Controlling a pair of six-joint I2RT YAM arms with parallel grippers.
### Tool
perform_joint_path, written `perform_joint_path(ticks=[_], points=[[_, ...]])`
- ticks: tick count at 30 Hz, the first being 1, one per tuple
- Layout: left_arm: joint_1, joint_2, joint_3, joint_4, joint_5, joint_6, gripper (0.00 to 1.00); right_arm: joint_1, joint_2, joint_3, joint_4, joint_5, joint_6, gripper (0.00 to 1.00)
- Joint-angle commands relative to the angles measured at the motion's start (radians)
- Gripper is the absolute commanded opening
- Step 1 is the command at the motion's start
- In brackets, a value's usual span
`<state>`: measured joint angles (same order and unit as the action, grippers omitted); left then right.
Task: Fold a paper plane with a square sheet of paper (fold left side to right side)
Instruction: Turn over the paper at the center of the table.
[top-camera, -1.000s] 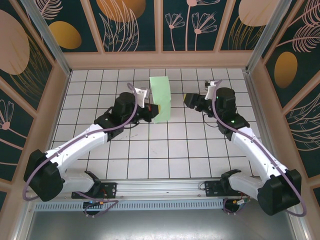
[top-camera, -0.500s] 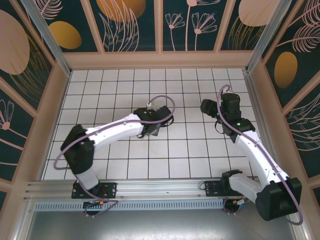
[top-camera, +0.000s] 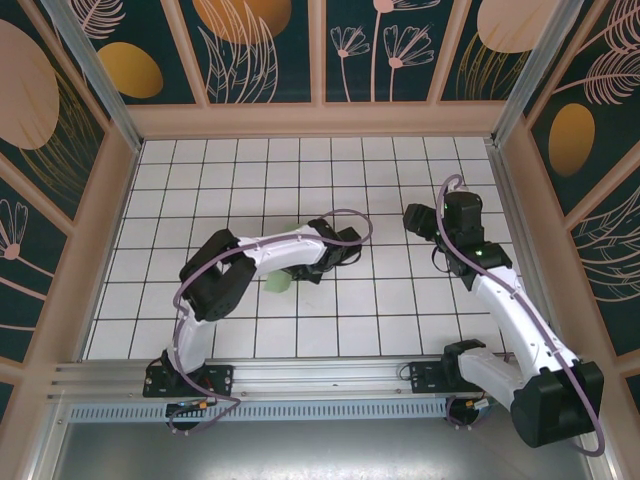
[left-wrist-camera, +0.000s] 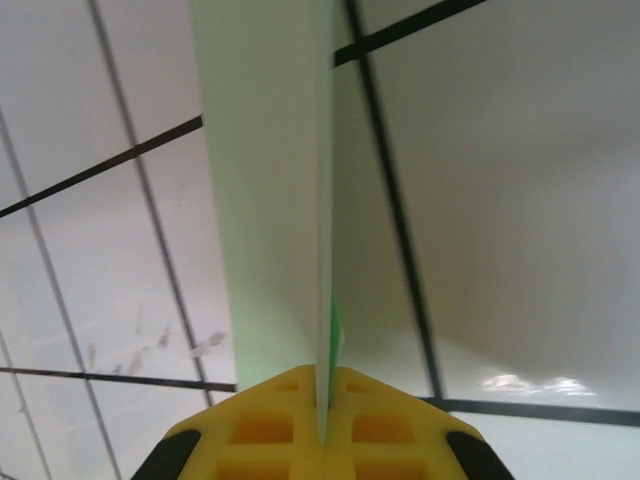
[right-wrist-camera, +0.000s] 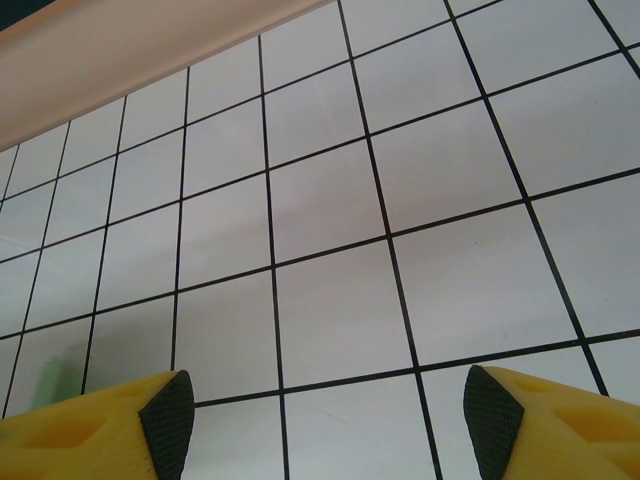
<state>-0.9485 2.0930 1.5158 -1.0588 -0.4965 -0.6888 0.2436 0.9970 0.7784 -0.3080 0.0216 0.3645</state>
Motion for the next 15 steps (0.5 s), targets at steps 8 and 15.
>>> perform_joint_path(ticks=[8,15], points=[[0.015,0.134,0.202,0.084,0.234,0.142,0.16,-0.007,-0.017,-0.049,-0.016,-0.078,0.006,0.74],[0.058,0.126,0.259,0.148,0.355,0.187,0.40,-0.007,0.003,-0.077,-0.004,-0.124,0.013,0.74]])
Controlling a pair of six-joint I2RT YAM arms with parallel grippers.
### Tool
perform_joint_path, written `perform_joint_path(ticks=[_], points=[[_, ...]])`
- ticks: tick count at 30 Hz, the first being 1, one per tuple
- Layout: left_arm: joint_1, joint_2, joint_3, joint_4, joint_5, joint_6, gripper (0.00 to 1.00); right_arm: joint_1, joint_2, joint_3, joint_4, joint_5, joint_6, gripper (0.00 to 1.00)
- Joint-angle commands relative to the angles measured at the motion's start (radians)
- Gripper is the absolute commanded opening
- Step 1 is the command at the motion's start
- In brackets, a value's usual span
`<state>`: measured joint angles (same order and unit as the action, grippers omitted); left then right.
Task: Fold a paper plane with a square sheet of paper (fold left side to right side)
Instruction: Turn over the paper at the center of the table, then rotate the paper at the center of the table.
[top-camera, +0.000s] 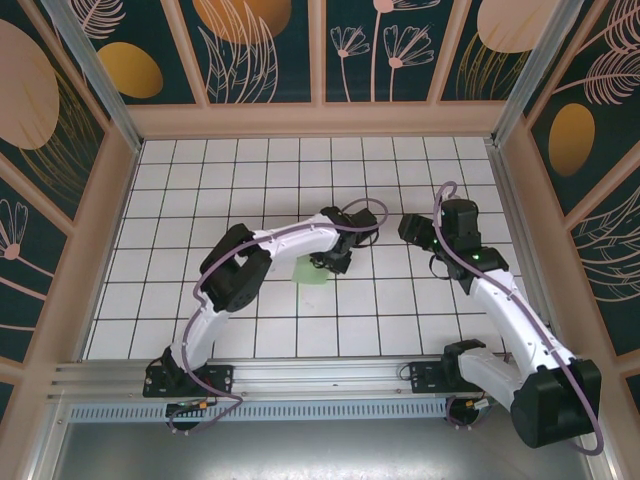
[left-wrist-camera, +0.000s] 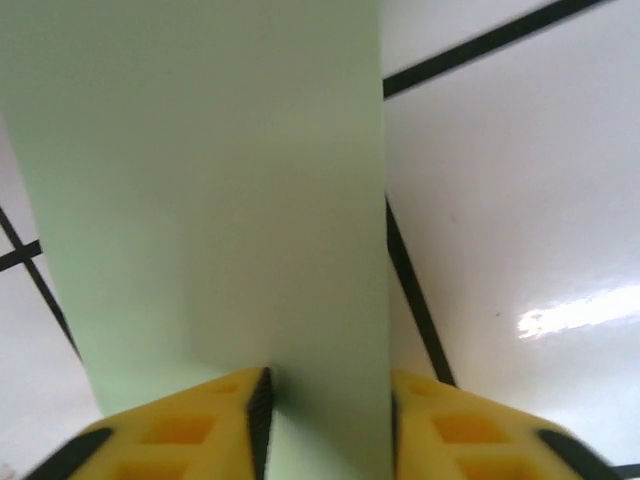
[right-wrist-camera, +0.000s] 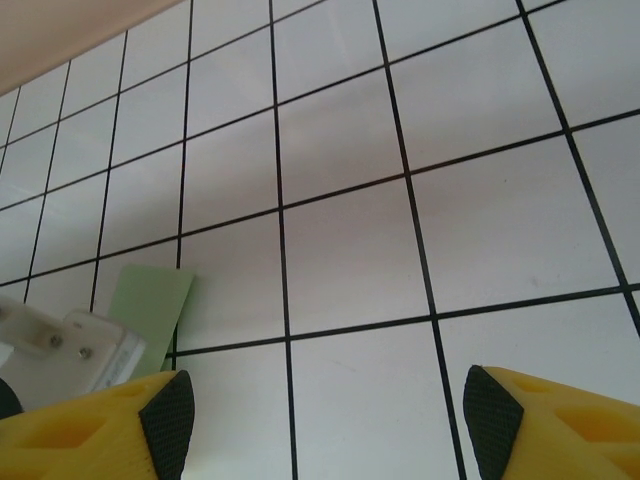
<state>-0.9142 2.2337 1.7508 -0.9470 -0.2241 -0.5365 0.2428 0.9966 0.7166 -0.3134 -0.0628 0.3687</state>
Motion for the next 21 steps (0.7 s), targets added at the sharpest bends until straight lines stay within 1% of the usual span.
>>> perform_joint_path(ticks=[1,2,5,7,11,13,16,19,21], points=[[0.035,-0.033,0.011,0.068,0.126,0.043,0.42,-0.005,0.014,-0.018,0.006,-0.053,0.012,0.74],[0.046,-0.056,-0.006,0.116,0.162,0.047,0.45,-0.006,0.025,-0.021,0.012,-0.067,0.017,0.74],[0.091,-0.152,-0.087,0.254,0.295,0.044,0.60,0.000,0.076,-0.029,0.052,-0.125,0.047,0.74],[0.126,-0.228,-0.160,0.357,0.380,0.038,0.65,0.015,0.126,-0.030,0.091,-0.148,0.076,0.75],[0.213,-0.394,-0.346,0.543,0.457,0.000,0.74,0.078,0.258,0.016,0.131,-0.120,0.120,0.82],[0.275,-0.484,-0.466,0.644,0.496,-0.029,0.76,0.135,0.346,0.067,0.138,-0.082,0.129,0.86],[0.365,-0.592,-0.630,0.769,0.550,-0.069,0.76,0.203,0.477,0.146,0.160,-0.055,0.144,0.89],[0.441,-0.654,-0.767,0.888,0.604,-0.117,0.76,0.248,0.604,0.224,0.191,-0.062,0.161,0.90],[0.474,-0.681,-0.848,0.956,0.627,-0.150,0.76,0.273,0.686,0.289,0.186,-0.054,0.162,0.90]])
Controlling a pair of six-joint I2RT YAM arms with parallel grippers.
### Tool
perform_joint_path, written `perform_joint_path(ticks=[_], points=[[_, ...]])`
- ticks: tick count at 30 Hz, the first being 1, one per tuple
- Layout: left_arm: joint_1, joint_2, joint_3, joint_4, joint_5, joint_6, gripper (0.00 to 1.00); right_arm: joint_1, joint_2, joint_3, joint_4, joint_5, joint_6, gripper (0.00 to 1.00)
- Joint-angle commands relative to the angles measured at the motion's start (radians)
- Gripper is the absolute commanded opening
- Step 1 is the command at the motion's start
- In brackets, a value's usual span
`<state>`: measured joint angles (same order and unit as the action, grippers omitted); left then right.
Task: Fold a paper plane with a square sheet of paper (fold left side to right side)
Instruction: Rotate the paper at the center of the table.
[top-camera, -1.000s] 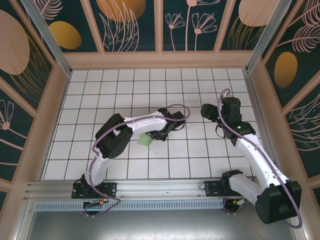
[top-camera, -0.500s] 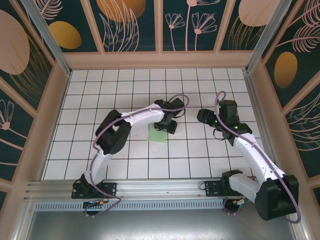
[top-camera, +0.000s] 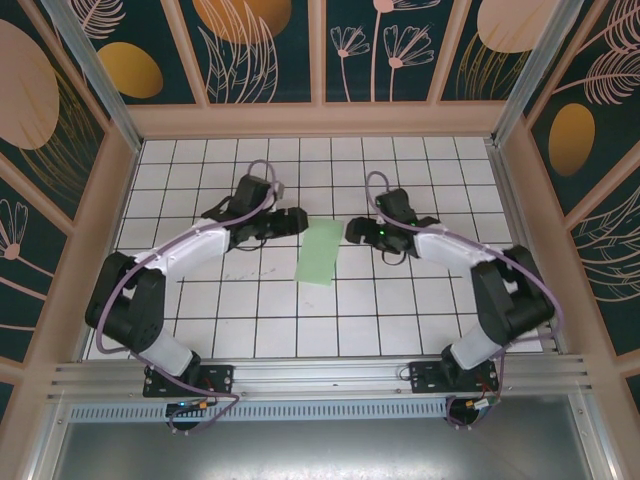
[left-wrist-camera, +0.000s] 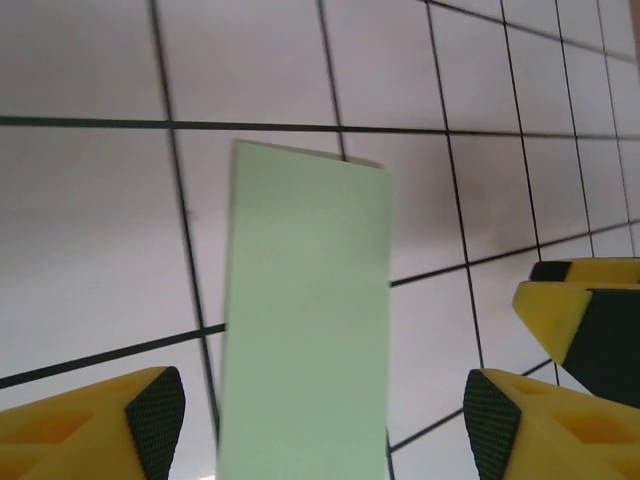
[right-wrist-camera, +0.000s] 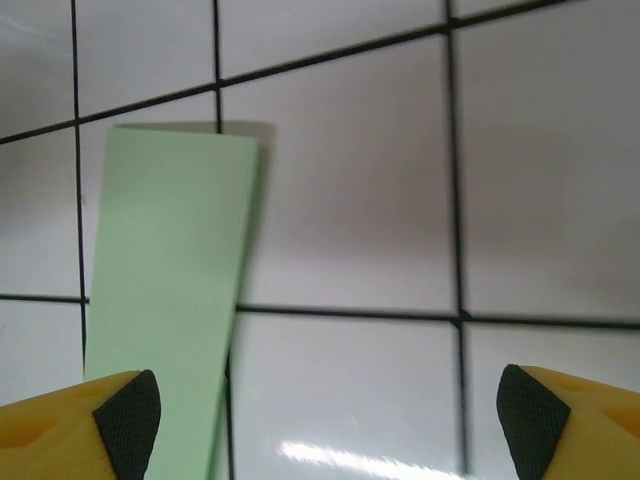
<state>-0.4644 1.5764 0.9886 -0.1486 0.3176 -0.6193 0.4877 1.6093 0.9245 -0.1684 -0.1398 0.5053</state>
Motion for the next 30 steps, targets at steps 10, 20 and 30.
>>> perform_joint_path(ticks=[10,20,30], points=[[0.069,-0.127,-0.192,0.206,0.037,-0.084,0.76,0.096,0.338,0.314,-0.008,0.045,0.028,0.91],[0.069,-0.178,-0.215,0.167,-0.014,-0.061,0.76,0.145,0.428,0.417,0.024,-0.039,-0.017,0.91],[0.069,-0.187,-0.263,0.191,0.026,-0.075,0.76,0.148,0.418,0.469,-0.045,0.037,-0.085,0.89]])
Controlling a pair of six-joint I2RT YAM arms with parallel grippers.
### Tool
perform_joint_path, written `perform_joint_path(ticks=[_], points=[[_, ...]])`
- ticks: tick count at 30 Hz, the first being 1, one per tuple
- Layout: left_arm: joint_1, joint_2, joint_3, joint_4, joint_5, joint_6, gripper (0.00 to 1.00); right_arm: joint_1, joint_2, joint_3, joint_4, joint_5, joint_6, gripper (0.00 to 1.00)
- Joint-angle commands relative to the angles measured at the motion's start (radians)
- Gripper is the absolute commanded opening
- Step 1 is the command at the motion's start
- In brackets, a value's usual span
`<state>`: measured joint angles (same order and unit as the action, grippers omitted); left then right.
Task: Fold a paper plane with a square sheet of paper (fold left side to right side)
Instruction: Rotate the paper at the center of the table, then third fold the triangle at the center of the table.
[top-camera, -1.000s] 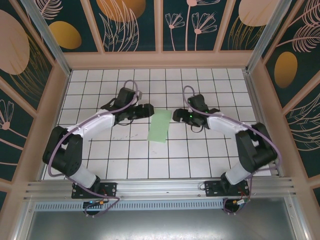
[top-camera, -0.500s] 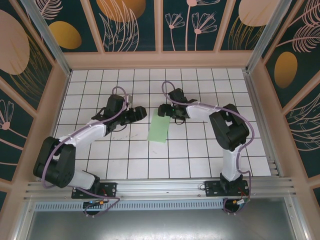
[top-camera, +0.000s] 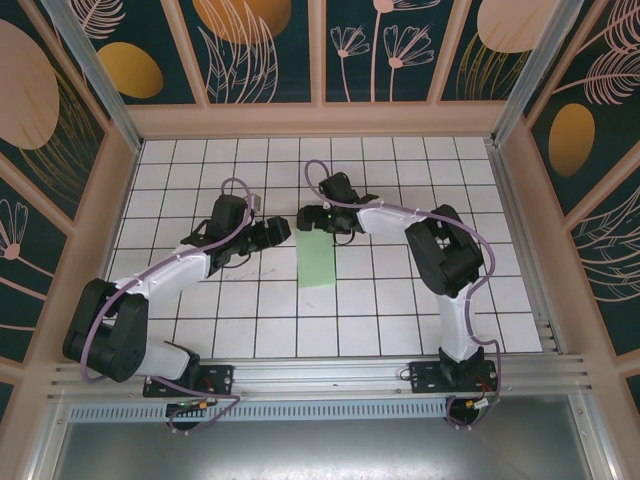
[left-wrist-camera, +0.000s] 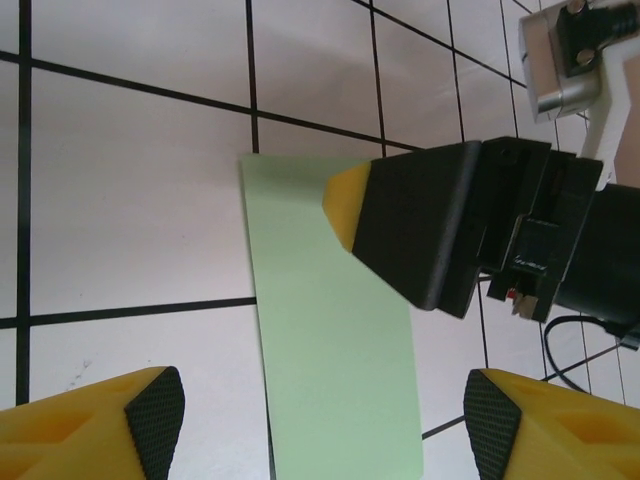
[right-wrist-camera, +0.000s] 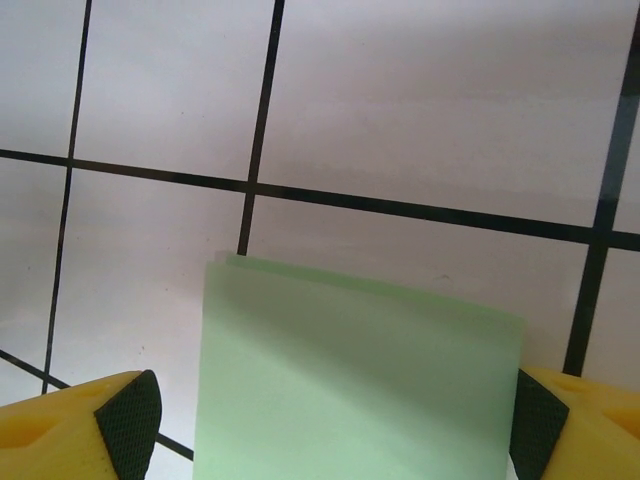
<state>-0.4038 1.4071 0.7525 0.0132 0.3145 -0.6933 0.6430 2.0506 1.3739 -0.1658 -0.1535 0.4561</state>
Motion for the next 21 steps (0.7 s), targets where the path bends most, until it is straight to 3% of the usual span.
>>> perform_joint_path(ticks=[1,5,9,11,21], points=[[0.008,-0.015,-0.036,0.042,0.044,-0.006,0.75,-0.012,-0.037,0.010,-0.050,0.060,-0.040,0.89],[0.008,0.007,-0.074,0.100,0.112,-0.028,0.72,-0.027,-0.107,-0.053,-0.018,0.034,-0.058,0.83],[0.006,0.047,-0.110,0.194,0.192,-0.073,0.67,-0.043,-0.101,-0.079,0.039,-0.089,-0.059,0.60],[0.005,0.072,-0.119,0.224,0.223,-0.092,0.66,-0.046,-0.068,-0.066,0.043,-0.123,-0.057,0.53],[-0.016,0.125,-0.114,0.226,0.251,-0.097,0.66,-0.048,0.015,-0.036,0.023,-0.098,-0.066,0.50]])
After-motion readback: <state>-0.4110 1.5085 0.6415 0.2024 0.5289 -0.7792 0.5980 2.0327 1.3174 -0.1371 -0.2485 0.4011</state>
